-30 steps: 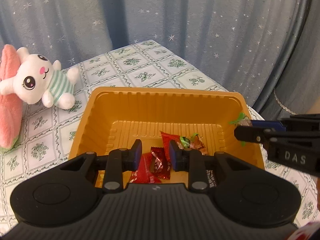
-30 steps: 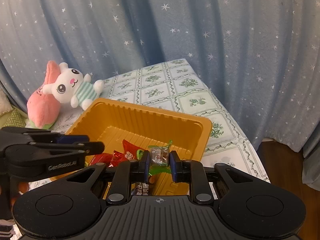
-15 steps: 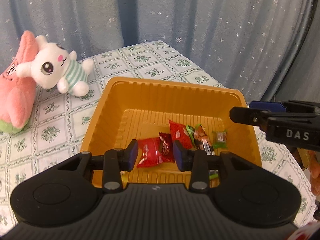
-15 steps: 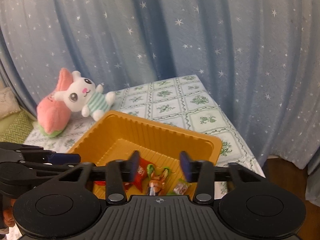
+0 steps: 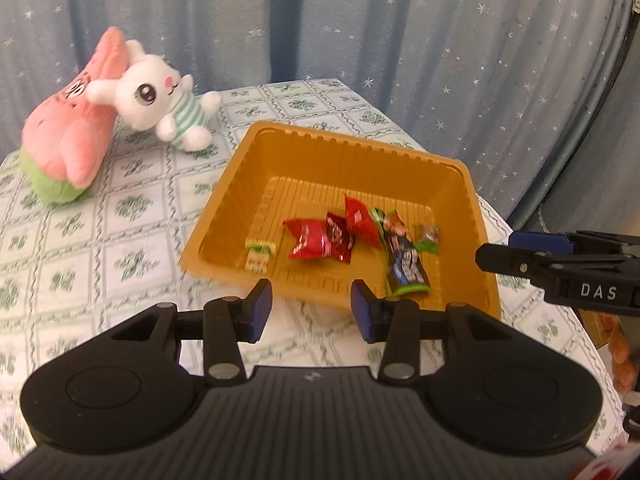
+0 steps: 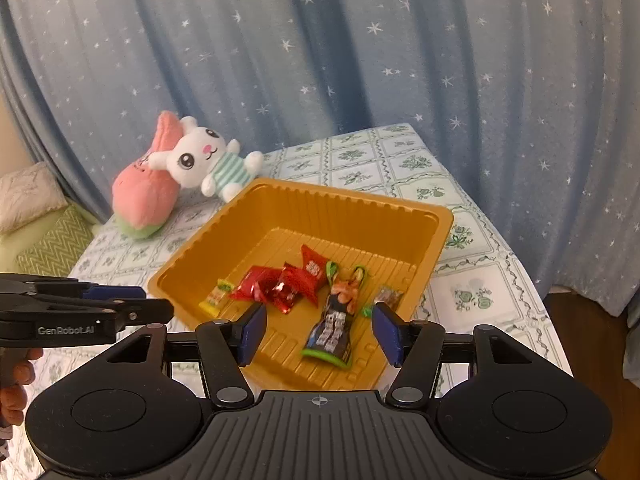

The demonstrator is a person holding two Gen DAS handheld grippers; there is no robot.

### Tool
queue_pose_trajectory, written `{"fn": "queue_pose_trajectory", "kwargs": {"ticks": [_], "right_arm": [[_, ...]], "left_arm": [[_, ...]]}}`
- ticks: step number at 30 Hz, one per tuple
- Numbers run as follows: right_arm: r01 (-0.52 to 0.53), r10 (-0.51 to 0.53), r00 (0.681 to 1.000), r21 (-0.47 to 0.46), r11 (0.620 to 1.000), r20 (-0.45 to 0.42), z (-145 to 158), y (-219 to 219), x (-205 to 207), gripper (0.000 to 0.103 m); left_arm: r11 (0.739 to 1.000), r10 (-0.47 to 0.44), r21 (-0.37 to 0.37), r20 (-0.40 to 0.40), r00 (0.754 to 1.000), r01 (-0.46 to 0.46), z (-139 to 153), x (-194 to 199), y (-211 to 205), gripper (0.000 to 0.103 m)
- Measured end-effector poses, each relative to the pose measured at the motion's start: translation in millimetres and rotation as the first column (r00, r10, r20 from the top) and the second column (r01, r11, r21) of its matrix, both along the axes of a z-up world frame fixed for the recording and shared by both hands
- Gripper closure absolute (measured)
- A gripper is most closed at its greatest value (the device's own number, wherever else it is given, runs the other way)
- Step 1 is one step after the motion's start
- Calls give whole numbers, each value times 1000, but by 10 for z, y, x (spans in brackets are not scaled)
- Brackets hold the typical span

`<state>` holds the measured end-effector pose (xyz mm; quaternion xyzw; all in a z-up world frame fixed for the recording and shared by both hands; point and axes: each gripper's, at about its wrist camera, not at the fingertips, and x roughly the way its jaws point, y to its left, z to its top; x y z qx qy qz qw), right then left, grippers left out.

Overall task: Organize snacks
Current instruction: 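Move both tools back toward the remaining snacks on the table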

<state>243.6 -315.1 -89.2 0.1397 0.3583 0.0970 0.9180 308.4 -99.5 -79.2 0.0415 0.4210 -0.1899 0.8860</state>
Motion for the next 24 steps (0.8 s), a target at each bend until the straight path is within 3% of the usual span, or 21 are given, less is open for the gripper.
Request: {"fn": "queue_pose_trajectory", "kwargs": {"ticks": [24], "right_arm": [[-166, 166, 985, -3, 986, -36, -3, 699, -792, 42]], "left_arm": [[989, 146, 0, -35, 989, -146, 6, -1129, 813, 63]]}}
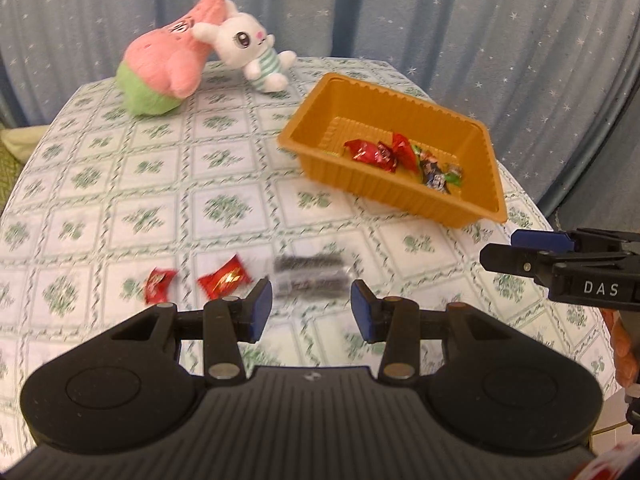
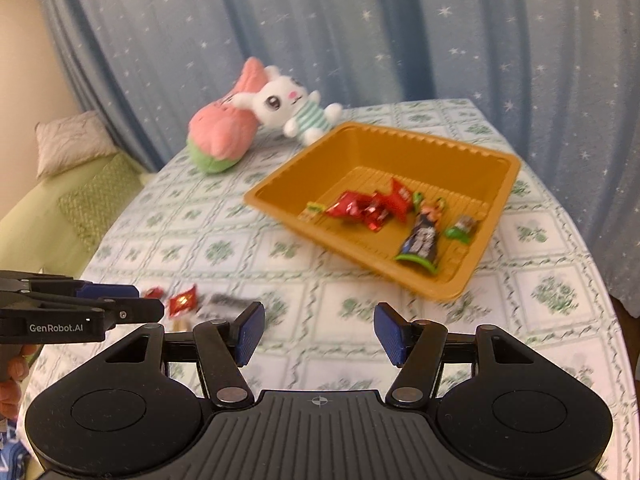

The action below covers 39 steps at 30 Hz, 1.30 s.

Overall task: Organize snacks
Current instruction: 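Move both tools back toward the remaining snacks on the table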

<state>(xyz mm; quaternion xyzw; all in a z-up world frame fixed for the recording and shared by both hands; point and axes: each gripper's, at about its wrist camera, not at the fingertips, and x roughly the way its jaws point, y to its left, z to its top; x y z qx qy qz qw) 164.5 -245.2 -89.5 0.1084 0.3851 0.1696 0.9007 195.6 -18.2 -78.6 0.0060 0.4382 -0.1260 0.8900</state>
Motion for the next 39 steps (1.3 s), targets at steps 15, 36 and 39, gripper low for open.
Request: {"fn": "queue_pose_trajectory", "kwargs": {"ticks": [15, 36, 39], "right_arm": [[-142, 140, 989, -43, 989, -44, -177, 528, -169, 42], [-316, 312, 949, -178, 932, -50, -453, 978, 98, 42], [-333, 329, 943, -188, 924, -53, -486, 998, 164, 42]], "left_arm": [[995, 103, 13, -29, 994, -103, -107, -384, 473, 63], [975, 220, 28, -60, 974, -218, -237, -408, 974, 63], [973, 229, 29, -63, 971, -227, -261, -373, 1002, 63]]}}
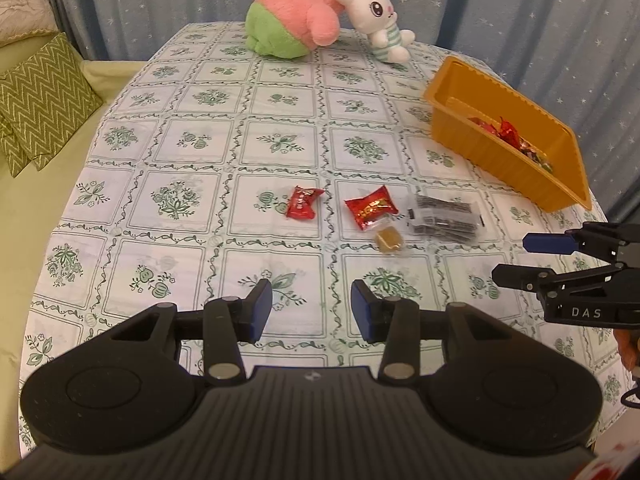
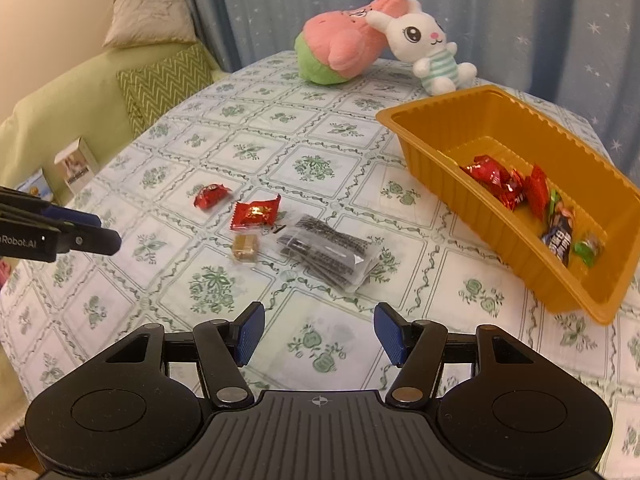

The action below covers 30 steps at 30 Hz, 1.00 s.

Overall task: Organize snacks
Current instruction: 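Move both tools back toward the remaining snacks on the table, then grasp the clear bag of dark snack sticks with the right tool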

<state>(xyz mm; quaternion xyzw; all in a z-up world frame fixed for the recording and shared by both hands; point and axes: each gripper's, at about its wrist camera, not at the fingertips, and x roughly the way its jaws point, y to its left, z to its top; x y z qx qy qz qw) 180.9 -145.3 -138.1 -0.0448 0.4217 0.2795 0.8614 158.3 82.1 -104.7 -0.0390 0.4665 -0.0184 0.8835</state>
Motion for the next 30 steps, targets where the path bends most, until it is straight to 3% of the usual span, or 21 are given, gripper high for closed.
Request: {"fn": "queue_pose_trajectory", "kwargs": {"ticks": [19, 30], "right_arm": [[-181, 186, 981, -88, 980, 55, -223, 298, 588, 42], [-276, 280, 960, -112, 955, 22, -359, 502, 780, 42]], "left_arm": [[999, 32, 20, -40, 999, -31, -218, 334, 73, 63], [1000, 18, 23, -66, 998, -16, -322, 478, 47, 63]]}}
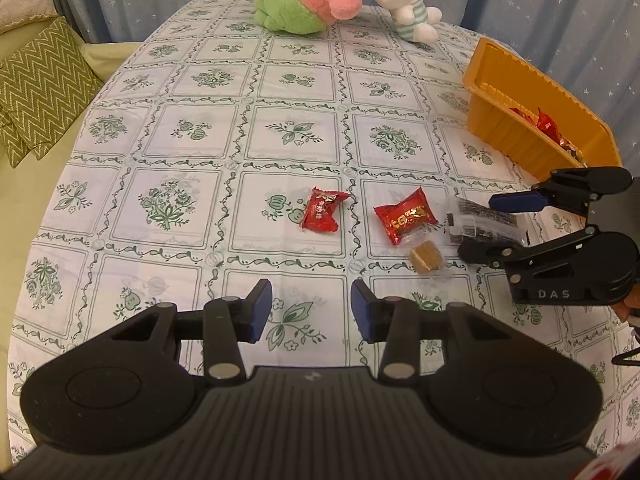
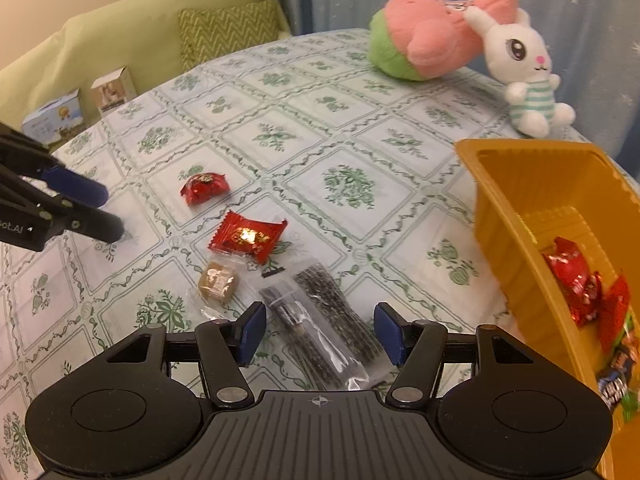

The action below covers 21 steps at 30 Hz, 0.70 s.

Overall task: Organize snacks
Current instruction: 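Grasp the clear bag of dark snack sticks with the right tool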

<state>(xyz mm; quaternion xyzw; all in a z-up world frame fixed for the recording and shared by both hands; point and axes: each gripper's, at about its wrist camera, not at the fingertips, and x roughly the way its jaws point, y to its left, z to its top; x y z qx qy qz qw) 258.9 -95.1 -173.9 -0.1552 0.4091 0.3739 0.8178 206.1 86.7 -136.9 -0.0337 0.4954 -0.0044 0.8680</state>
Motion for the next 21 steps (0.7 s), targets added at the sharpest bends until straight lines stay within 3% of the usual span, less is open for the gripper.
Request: {"fn": "queue_pose_trajectory", "kwargs": {"ticks": [4, 7, 21], "right_arm": [[-17, 17, 1000, -3, 1000, 2, -16, 31, -45, 46], [-27, 27, 1000, 14, 1000, -14, -14, 33, -77, 62], [70, -70, 997, 24, 997, -26, 45, -43, -260, 65]], "left_arm": [[1000, -19, -6, 0, 1000, 19, -8, 44, -39, 63], [999, -35, -11, 0, 999, 35, -17, 70, -73, 63], [993, -116, -27, 12, 993, 117, -48, 119, -282, 64]]}}
